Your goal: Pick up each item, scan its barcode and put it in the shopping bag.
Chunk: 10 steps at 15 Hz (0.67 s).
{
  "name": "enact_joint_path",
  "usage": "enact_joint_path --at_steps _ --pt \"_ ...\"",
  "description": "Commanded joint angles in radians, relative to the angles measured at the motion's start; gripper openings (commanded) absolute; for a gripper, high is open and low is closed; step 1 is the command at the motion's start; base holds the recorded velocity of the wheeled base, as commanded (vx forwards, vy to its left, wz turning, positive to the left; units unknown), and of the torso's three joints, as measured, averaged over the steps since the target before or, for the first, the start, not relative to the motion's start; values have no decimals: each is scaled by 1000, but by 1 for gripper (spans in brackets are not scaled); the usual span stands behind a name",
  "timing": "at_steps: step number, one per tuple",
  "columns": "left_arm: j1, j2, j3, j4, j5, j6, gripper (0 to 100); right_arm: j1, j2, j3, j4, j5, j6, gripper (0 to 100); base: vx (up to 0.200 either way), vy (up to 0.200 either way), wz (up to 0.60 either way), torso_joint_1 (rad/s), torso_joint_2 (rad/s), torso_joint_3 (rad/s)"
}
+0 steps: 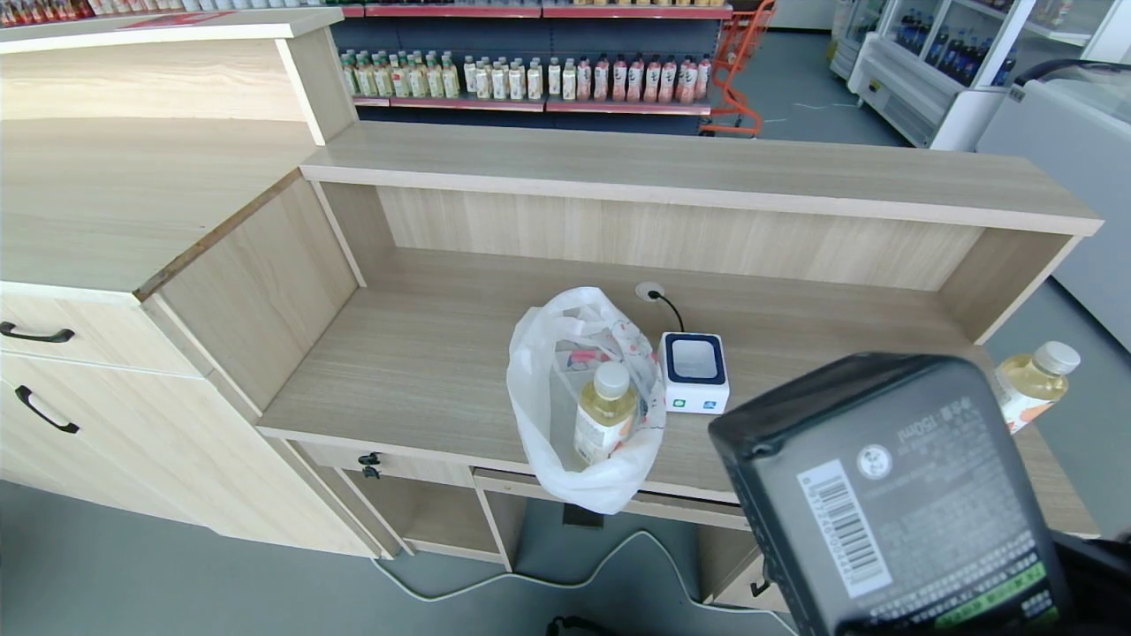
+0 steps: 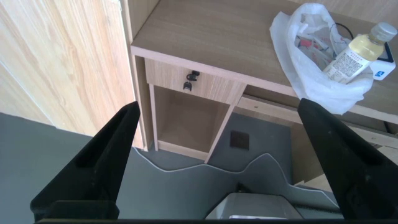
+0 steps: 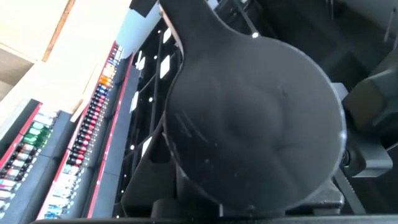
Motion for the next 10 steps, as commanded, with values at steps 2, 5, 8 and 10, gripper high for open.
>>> enact_joint_path --at_steps 2,5,8,10 --pt "0 0 0 0 0 0 100 -14 -13 3 0 0 2 0 0 0 0 0 0 0" --pt "0 0 0 0 0 0 100 -93 -10 -2 -3 -15 136 0 0 0 0 0 0 0" --pt "0 0 0 0 1 0 100 -397 -14 -6 -9 -227 743 0 0 0 0 0 0 0" --pt "0 0 0 0 0 0 100 -636 -63 23 0 -340 1093 0 0 0 0 0 0 0"
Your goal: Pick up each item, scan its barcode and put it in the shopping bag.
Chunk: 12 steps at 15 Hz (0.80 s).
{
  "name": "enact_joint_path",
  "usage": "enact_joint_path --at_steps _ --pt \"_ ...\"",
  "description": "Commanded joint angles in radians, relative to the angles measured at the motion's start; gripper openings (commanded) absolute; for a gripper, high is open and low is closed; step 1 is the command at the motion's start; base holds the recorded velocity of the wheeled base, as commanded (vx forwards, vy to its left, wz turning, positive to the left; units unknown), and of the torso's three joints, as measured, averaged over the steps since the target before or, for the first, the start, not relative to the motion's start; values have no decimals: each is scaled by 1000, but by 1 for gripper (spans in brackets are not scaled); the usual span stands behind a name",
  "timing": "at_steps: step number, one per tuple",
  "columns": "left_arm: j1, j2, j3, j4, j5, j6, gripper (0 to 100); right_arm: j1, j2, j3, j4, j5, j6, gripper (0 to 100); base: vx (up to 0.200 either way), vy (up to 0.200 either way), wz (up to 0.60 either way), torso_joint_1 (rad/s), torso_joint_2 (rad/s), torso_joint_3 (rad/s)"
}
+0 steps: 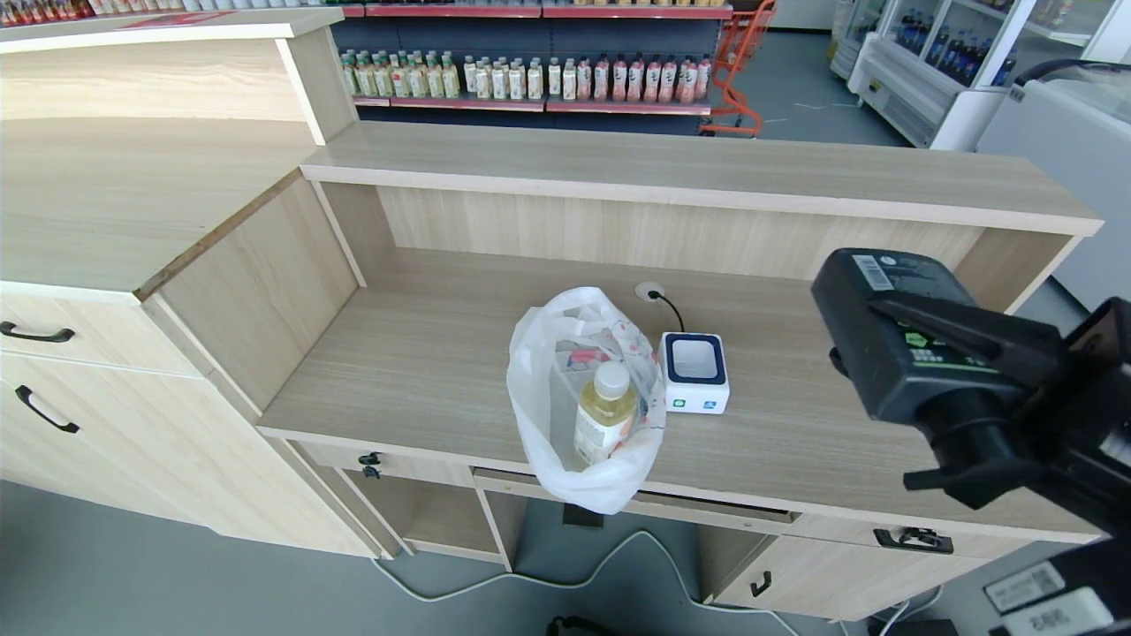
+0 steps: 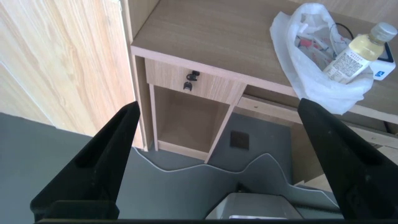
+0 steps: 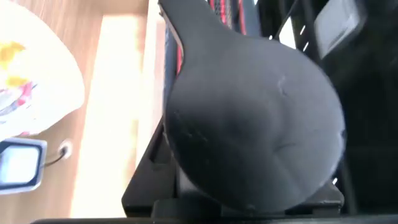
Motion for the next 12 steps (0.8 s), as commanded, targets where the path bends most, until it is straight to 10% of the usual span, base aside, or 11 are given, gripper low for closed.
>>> enact_joint_path --at_steps 1,6,12 --pt "0 0 0 0 0 0 100 -354 -45 33 12 -94 373 0 0 0 0 0 0 0" --pt "0 0 0 0 0 -1 100 -798 -25 32 139 161 494 0 0 0 0 0 0 0" --pt "0 0 0 0 1 0 100 -850 -26 24 190 159 634 0 0 0 300 1 0 2"
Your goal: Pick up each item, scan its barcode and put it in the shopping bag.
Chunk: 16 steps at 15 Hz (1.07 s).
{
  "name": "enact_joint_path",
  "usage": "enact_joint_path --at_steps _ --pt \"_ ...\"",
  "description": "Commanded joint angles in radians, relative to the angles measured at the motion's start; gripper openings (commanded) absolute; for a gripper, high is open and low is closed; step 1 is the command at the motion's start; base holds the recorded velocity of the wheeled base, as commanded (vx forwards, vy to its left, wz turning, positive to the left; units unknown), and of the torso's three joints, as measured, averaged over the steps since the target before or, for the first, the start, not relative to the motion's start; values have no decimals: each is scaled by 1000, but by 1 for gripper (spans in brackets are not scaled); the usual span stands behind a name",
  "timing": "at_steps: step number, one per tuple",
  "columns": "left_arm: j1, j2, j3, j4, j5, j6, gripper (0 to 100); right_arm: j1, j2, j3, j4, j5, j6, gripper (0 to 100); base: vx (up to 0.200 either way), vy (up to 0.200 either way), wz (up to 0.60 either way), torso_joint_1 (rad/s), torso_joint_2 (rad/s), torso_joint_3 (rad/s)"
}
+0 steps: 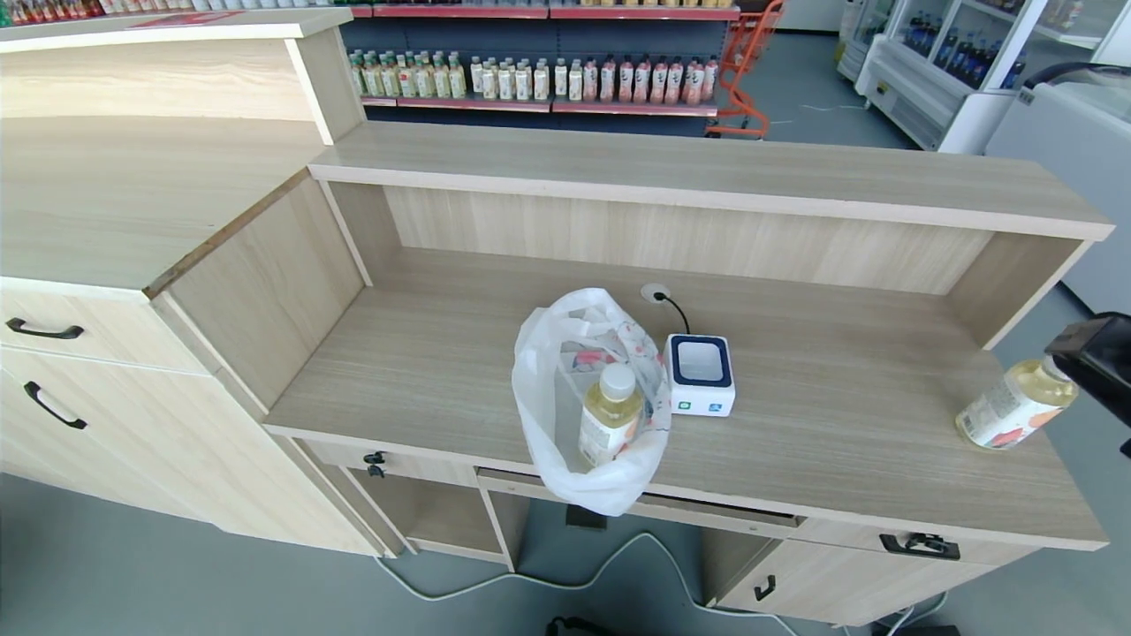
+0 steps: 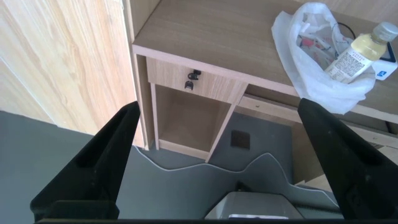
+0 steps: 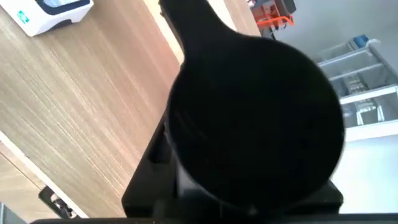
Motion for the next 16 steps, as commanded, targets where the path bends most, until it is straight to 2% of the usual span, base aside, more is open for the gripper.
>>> enact_joint_path --at_steps 1,4,6,11,14,16 --pt "0 0 0 0 1 0 100 -3 13 -13 -3 -12 48 0 0 0 600 2 -2 2" --pt "0 0 0 0 1 -2 100 11 101 -68 0 -177 241 0 0 0 600 1 4 -1" --pt "0 0 0 0 1 0 100 69 176 -109 -3 -176 570 0 0 0 300 -1 1 1" --pt "0 0 0 0 -1 0 100 83 360 -140 0 -174 1119 0 0 0 0 0 0 0" --pt "0 0 0 0 1 0 100 101 440 -142 -13 -174 1255 0 0 0 0 0 0 0" --pt "0 0 0 0 1 0 100 123 481 -137 -86 -173 1278 0 0 0 0 0 0 0"
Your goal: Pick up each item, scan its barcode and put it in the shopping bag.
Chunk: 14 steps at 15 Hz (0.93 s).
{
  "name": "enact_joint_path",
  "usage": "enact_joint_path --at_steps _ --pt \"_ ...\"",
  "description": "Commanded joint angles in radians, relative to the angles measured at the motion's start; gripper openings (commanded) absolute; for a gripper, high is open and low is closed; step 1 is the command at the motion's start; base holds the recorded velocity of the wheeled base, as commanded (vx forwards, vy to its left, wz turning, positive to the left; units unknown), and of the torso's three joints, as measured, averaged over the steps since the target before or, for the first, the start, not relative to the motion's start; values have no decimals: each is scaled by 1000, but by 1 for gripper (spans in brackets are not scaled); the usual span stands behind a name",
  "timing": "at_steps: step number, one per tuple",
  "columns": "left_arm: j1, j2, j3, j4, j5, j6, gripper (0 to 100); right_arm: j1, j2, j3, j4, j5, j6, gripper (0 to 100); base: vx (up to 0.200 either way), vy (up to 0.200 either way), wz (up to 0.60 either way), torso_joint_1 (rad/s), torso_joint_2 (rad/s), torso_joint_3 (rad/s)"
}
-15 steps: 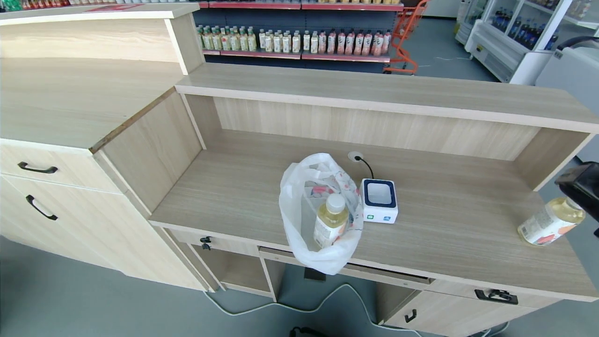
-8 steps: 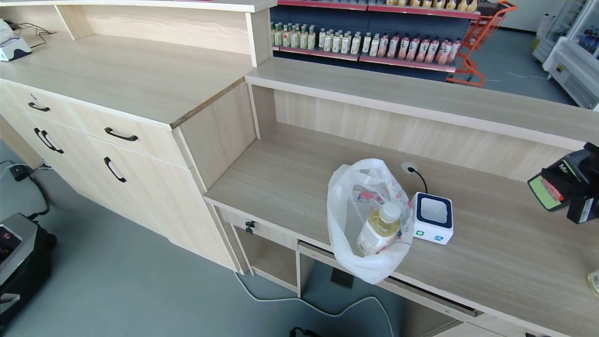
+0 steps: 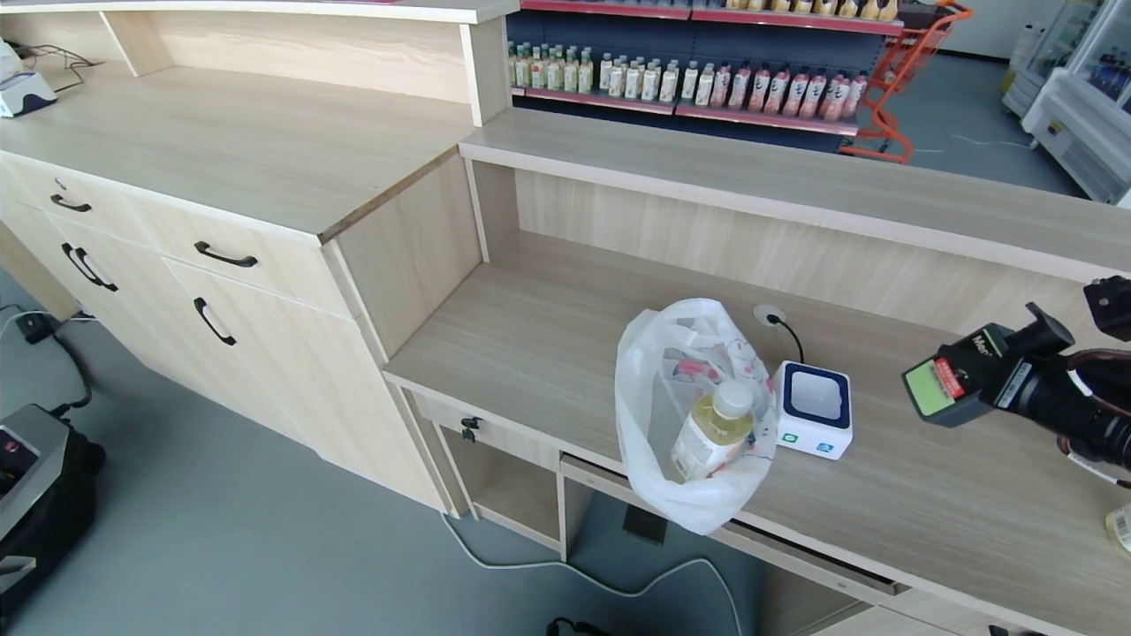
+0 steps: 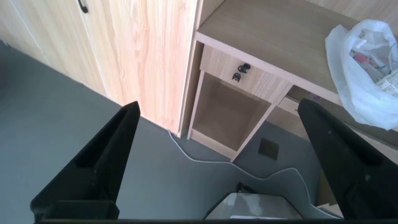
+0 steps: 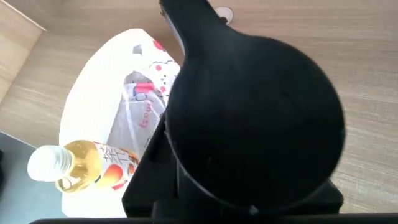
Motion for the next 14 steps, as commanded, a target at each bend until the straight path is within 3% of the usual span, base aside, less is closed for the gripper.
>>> enact_joint_path --at_steps 1,5,14 --pt "0 0 0 0 -1 0 100 33 79 1 -40 13 11 0 0 0 0 0 0 0" --pt "0 0 0 0 1 0 100 93 155 -41 -96 32 -5 0 0 0 0 0 0 0" --pt "0 0 0 0 1 -1 100 134 253 -108 -84 30 -89 0 0 0 0 0 0 0"
